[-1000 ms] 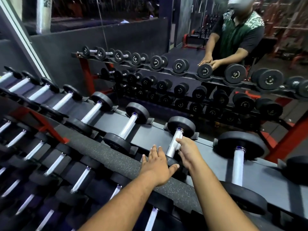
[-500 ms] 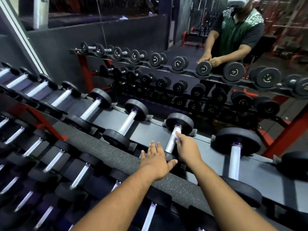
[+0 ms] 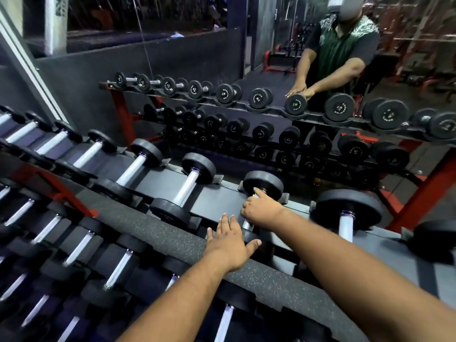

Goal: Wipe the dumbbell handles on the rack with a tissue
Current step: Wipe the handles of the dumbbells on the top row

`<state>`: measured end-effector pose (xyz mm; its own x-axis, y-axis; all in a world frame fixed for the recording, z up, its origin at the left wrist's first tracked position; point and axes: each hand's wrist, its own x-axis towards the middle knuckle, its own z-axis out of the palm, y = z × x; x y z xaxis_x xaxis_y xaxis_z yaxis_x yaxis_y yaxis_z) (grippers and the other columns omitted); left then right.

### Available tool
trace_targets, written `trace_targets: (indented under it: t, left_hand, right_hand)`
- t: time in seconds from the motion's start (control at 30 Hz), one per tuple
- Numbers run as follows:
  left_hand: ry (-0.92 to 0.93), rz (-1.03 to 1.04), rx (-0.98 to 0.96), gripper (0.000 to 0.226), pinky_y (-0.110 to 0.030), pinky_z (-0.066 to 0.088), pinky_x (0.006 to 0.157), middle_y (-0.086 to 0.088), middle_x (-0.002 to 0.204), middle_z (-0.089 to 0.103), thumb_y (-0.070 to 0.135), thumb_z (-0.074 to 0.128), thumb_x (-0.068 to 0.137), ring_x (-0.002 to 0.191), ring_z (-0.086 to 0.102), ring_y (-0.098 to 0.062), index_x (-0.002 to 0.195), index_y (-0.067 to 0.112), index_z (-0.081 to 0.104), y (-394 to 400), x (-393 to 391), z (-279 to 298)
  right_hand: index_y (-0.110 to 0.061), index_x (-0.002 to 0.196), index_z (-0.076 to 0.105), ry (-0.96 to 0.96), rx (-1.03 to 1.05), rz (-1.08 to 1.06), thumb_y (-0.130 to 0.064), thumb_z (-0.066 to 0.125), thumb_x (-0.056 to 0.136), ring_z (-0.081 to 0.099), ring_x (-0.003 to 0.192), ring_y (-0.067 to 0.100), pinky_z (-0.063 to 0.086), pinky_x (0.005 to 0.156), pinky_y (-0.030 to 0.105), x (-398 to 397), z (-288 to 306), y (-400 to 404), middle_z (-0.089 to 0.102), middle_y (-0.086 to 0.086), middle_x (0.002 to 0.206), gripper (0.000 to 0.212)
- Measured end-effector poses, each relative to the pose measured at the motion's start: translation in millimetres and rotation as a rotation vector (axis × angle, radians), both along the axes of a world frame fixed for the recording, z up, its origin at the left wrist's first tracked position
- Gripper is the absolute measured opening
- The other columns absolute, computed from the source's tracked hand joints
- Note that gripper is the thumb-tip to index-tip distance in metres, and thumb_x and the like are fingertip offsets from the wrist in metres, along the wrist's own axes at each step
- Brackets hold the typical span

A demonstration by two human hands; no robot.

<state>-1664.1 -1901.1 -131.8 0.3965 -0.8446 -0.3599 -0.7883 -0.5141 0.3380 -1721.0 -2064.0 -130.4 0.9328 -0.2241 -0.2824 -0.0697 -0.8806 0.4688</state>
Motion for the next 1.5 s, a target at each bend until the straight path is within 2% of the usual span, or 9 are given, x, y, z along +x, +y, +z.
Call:
trace_targets:
  t: [0.17,0.33,0.53,0.73,0.87,1.0,1.1,1.33,1.5]
  left_hand:
    - [-0.004,-0.007,-0.017,0.102,-0.053,-0.001,0.125,-0.014,0.167,-0.016,0.072,0.036,0.095,0.156,-0.01,-0.027,0.159,0.009,-0.011,-2.2,2.6,-5.6]
    - [-0.01,-0.017,-0.007,0.101,-0.052,-0.002,0.125,-0.015,0.167,-0.016,0.071,0.035,0.096,0.156,-0.01,-0.028,0.159,0.008,-0.012,-1.2,0.8,-0.7]
    - [0.004,-0.001,-0.011,0.101,-0.052,-0.002,0.125,-0.013,0.167,-0.017,0.071,0.036,0.096,0.156,-0.009,-0.028,0.159,0.01,-0.012,-0.7,-0.1,-2.6]
    - [-0.002,-0.001,-0.007,0.101,-0.052,-0.002,0.125,-0.014,0.167,-0.017,0.071,0.037,0.096,0.156,-0.006,-0.029,0.159,0.008,-0.012,-1.3,-0.5,-0.6]
    - [0.0,0.004,-0.023,0.102,-0.053,-0.001,0.125,-0.013,0.168,-0.016,0.071,0.037,0.095,0.156,-0.005,-0.029,0.16,0.009,-0.011,-0.4,1.0,-1.1]
    - [-0.001,0.004,-0.039,0.101,-0.053,-0.002,0.125,-0.013,0.168,-0.014,0.071,0.037,0.095,0.156,-0.004,-0.029,0.16,0.009,-0.009,1.5,-0.8,-1.4]
    - [-0.011,0.013,-0.052,0.101,-0.054,-0.001,0.125,-0.014,0.168,-0.013,0.071,0.038,0.096,0.156,-0.003,-0.029,0.16,0.009,-0.009,2.5,-3.2,1.2]
    - [-0.045,0.073,-0.121,0.101,-0.057,0.004,0.124,-0.012,0.169,-0.008,0.074,0.037,0.094,0.156,0.003,-0.029,0.161,0.014,-0.008,10.0,-22.7,1.6]
    - [-0.055,0.116,-0.198,0.102,-0.056,0.006,0.124,-0.013,0.169,-0.006,0.075,0.039,0.092,0.156,0.003,-0.029,0.161,0.018,-0.011,22.7,-35.9,10.4]
  right_hand:
    - [-0.021,0.137,0.058,-0.194,0.43,0.163,-0.008,0.052,0.091,0.046,0.137,0.022,0.032,0.111,0.041,-41.4,-1.4,-13.0,0.056,0.002,0.142,0.048]
    - [-0.014,0.147,0.042,-0.347,0.125,-0.067,-0.02,0.021,0.097,0.035,0.144,0.027,0.033,0.11,0.043,-40.1,-12.9,-15.7,0.044,0.006,0.15,0.054]
    - [-0.021,0.143,0.053,-0.229,0.593,0.04,-0.012,0.054,0.095,0.033,0.147,0.015,0.022,0.12,0.04,-51.6,-5.3,5.5,0.046,-0.002,0.153,0.049]
    - [-0.019,0.159,0.014,-0.285,0.288,-0.239,-0.003,0.037,0.098,0.006,0.154,0.02,0.025,0.118,0.05,-53.8,1.6,-0.6,0.006,-0.001,0.167,0.067]
    - [-0.011,0.145,0.046,-0.331,0.349,-0.077,-0.016,0.036,0.097,0.034,0.143,0.03,0.04,0.107,0.048,-35.5,-11.8,19.5,0.046,0.009,0.148,0.05]
    - [-0.031,0.145,0.05,-0.267,0.513,-0.194,-0.028,0.045,0.097,0.043,0.14,0.016,0.043,0.107,0.038,-57.5,-7.7,24.1,0.046,-0.004,0.153,0.048]
    - [-0.034,0.126,0.059,-0.297,0.511,-0.317,-0.051,0.04,0.09,0.063,0.115,0.025,0.053,0.09,0.037,-77.2,-3.6,21.3,0.065,-0.002,0.13,0.044]
    - [-0.032,0.129,0.066,-0.625,0.491,-0.383,-0.006,0.053,0.089,0.053,0.133,0.015,0.044,0.108,0.031,-173.1,17.3,31.5,0.052,-0.008,0.147,0.05]
    - [-0.044,0.138,0.052,-0.699,0.484,-0.477,-0.003,0.044,0.085,0.051,0.134,0.015,0.048,0.103,0.034,-225.3,20.3,32.8,0.043,-0.023,0.151,0.067]
